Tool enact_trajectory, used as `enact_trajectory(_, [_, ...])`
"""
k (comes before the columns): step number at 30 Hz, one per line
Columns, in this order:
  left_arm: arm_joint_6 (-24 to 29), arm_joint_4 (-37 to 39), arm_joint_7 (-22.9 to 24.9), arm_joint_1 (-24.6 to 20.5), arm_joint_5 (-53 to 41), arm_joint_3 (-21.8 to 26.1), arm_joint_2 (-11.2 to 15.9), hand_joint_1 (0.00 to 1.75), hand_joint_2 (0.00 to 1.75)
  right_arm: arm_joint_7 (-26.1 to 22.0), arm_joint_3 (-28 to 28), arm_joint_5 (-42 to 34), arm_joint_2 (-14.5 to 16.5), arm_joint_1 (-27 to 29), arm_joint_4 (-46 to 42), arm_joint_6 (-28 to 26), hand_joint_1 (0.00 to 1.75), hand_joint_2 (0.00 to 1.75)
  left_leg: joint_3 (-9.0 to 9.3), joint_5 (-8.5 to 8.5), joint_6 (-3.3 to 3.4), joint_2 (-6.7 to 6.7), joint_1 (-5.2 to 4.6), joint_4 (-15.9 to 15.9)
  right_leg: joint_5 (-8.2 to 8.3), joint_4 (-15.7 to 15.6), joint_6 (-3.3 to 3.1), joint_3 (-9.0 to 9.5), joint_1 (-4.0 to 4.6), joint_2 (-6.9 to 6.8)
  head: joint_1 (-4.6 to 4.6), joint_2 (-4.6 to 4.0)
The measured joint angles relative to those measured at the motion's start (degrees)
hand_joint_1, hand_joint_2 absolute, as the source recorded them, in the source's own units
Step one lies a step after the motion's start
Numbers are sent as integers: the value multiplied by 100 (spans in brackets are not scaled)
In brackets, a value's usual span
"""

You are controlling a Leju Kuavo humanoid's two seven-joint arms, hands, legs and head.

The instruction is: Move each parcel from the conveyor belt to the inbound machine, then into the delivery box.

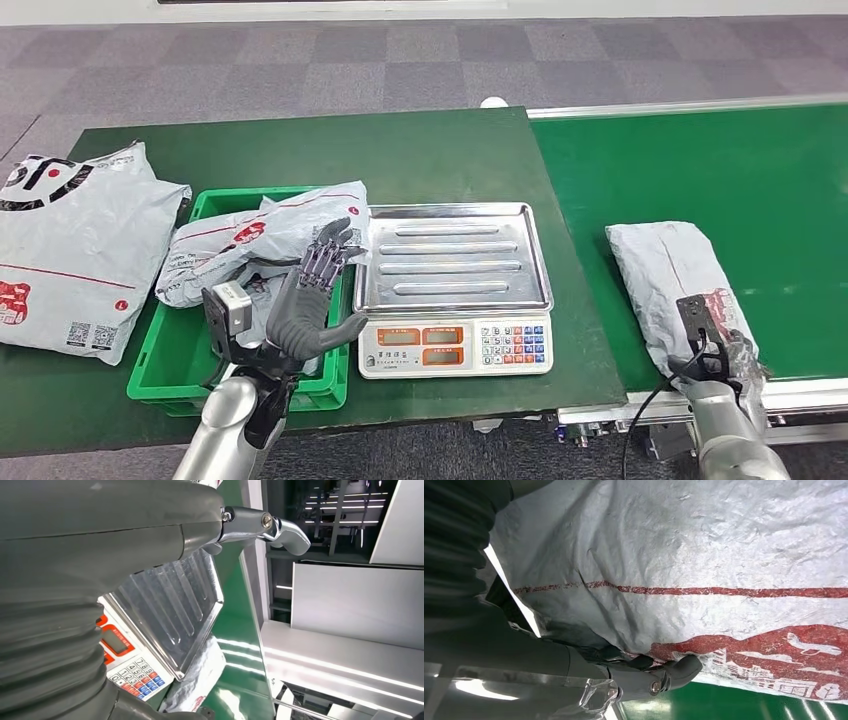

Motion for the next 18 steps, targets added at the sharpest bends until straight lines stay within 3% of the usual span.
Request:
enact_trajectory(2, [-1,37,-5,-18,11,1,2,0,175,38,-6,56,-25,-63,94,65,0,175,2,0,0,1,0,0,0,-1,1,4,0,0,1,0])
enact_trajectory(6, [-2,131,-8,-81,11,1,9,0,175,75,-6,163,-38,-148,224,241,175,175,7,-1,4,1,-1,1,3,-5,5,14,-1,-1,1,-2])
enact_trajectory(18, [44,231,-8,-122,30,27,37,0,175,-266,-6,341,-17,-286,276,346,175,175,9,4,14,2,-1,1,12,-7,14,18,-1,0,2,-2])
